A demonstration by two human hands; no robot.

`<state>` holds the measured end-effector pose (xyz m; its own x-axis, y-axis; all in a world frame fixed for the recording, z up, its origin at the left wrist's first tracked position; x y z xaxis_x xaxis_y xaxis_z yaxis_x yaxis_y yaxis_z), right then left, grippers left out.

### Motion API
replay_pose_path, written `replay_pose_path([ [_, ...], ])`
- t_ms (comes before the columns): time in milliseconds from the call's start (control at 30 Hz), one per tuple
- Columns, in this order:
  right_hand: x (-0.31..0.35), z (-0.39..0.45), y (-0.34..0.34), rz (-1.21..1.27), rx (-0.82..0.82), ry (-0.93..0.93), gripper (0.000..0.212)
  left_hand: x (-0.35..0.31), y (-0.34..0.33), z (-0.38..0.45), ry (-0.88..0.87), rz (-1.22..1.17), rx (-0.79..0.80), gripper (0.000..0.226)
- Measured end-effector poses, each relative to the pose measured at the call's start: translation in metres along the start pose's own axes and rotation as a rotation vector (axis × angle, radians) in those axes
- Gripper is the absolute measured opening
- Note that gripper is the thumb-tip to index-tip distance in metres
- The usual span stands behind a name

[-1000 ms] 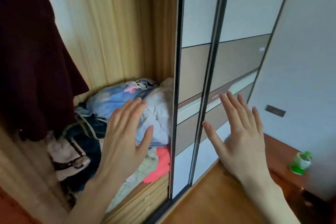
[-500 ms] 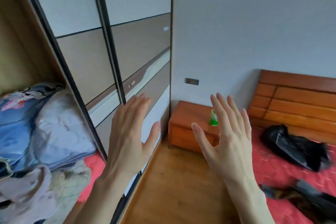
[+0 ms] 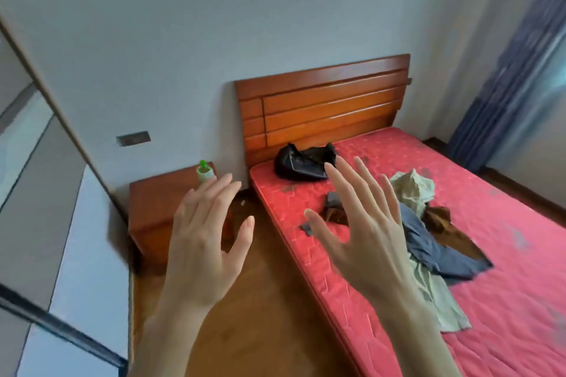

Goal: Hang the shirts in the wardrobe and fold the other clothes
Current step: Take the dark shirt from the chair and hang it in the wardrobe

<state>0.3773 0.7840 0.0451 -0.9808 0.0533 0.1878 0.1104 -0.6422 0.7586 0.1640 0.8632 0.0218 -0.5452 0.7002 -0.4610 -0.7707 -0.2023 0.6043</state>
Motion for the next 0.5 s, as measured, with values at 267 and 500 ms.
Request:
replay_pose_path([
  [267, -0.040, -0.109, 0.051, -0.210, 0.011, -0.273, 0.067, -0.057, -0.055, -0.030, -0.157, -0.220, 0.208, 0.054],
  [500, -0.085, -0.208, 0.120, -0.339, -0.019, -0.532, 0.071, -0.156, -0.092, -0.054, -0.324, -0.343, 0.342, 0.053],
])
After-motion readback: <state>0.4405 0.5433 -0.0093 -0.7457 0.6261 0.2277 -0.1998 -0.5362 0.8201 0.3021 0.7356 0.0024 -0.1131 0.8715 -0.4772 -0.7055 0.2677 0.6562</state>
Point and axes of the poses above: each hand's wrist, its own z-axis towards the middle knuckle, its own y-axis out of the back of the hand, x = y × z, the point moved 7 cm from there along z, towards the middle knuckle, and after that the axes turned 9 degrees about -z, right-handed, at the moved point
